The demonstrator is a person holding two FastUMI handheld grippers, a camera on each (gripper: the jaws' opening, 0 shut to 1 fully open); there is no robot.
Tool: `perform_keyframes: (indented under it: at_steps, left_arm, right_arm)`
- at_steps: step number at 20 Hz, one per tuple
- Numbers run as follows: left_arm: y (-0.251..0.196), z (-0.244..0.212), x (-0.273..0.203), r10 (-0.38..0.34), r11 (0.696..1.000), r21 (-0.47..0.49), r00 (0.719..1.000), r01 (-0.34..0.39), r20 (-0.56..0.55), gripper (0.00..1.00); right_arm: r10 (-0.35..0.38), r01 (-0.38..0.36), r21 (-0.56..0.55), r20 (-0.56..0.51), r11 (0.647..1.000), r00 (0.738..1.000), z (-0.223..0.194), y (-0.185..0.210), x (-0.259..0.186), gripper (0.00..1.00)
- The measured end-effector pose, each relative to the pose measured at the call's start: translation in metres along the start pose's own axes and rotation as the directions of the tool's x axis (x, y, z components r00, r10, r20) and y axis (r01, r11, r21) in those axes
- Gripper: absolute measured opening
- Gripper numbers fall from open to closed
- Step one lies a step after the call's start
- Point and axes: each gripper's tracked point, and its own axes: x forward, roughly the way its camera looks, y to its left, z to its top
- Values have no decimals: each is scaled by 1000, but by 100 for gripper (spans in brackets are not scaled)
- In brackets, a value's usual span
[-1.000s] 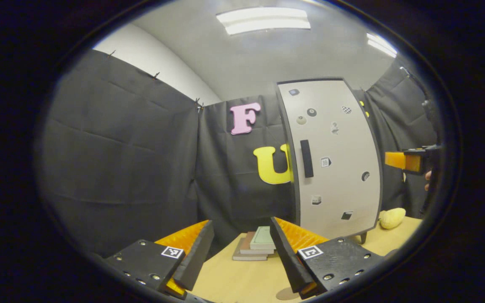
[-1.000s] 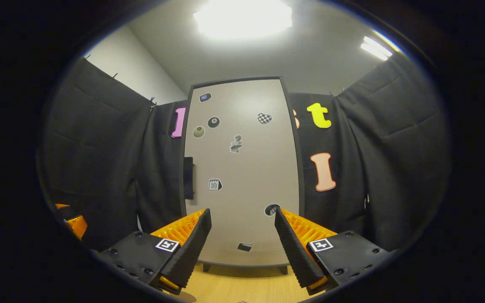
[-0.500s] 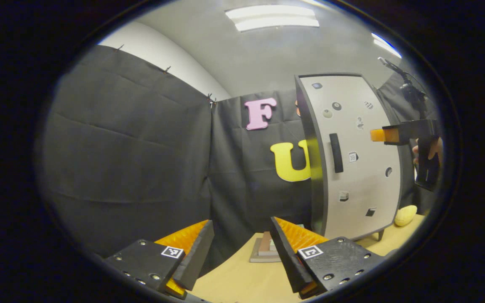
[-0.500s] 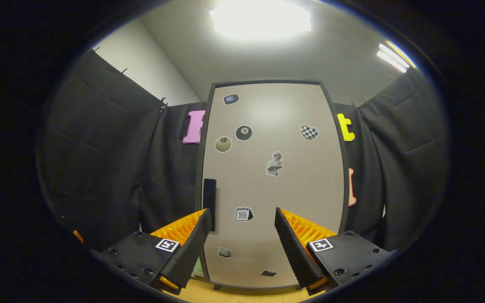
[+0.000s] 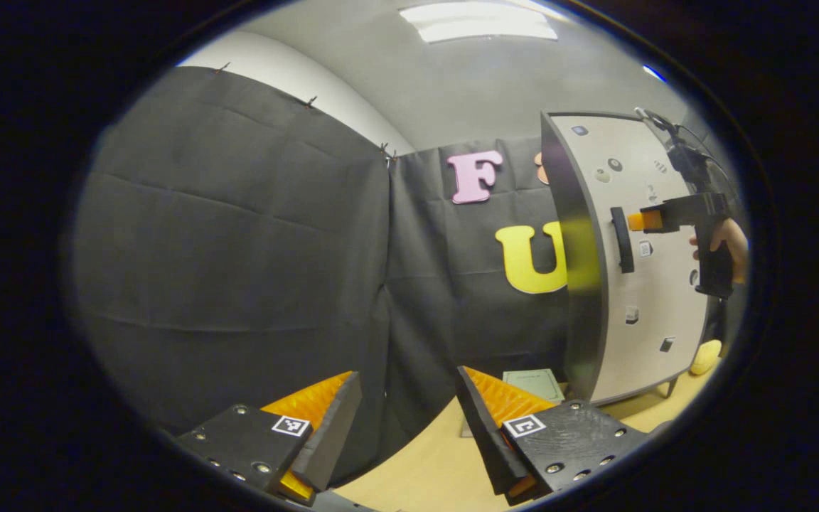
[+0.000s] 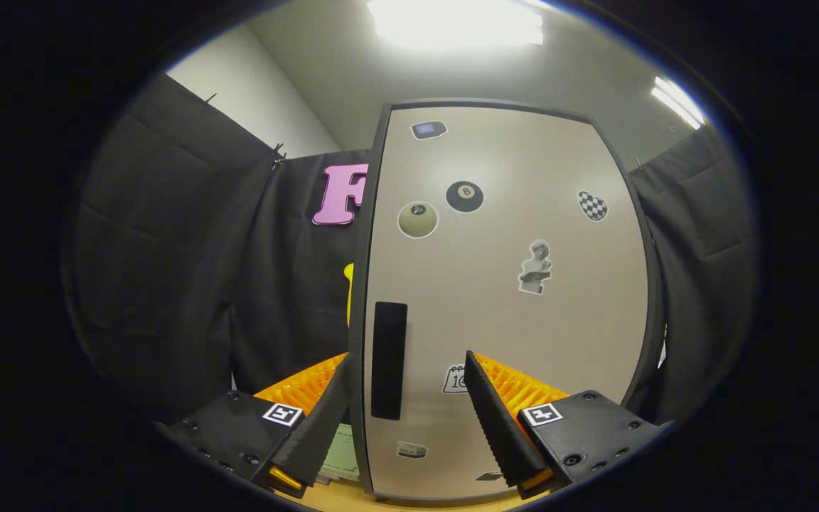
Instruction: Open the cabinet door with the right hand, grasp the bottle in the cabinet with the left hand and place it on the coaster, then close the cabinet door with the right hand.
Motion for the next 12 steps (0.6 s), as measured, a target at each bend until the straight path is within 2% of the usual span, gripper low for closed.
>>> perform_keyframes:
  at_steps: [2,3,4,5,7,9,10,11,12]
  left_arm:
    - [9,-6,2,12,1000,4,1000,-12,-5,83]
    - [17,-7,4,17,1000,6,1000,-17,-7,81]
    - [21,-12,9,21,1000,7,1000,-21,-11,83]
    - [23,-14,11,22,1000,6,1000,-22,-15,83]
    - [30,-18,15,25,1000,6,999,-25,-20,83]
    - [36,-18,18,26,1000,4,1000,-26,-15,83]
    - [37,-21,19,25,1000,2,1000,-25,-16,83]
    - [37,-23,20,21,1000,-2,1000,-21,-20,83]
    - [38,-26,21,18,1000,-7,1000,-18,-24,83]
  right_arm:
    - [-7,7,10,-33,1000,999,-9,5,13,94]
    - [-9,9,11,-47,1000,999,-13,8,19,94]
    - [-10,11,7,-62,1000,998,-17,10,24,96]
    - [-11,12,4,-80,1000,997,-22,12,30,94]
    - [-7,7,3,-114,1000,994,-31,17,37,96]
    - [-4,4,-4,-131,1000,991,-34,21,42,93]
    - [-11,9,-14,-130,1000,991,-32,21,43,95]
    - [-19,17,-20,-125,1000,992,-30,21,47,92]
    - [-23,20,-24,-127,1000,992,-29,22,50,80]
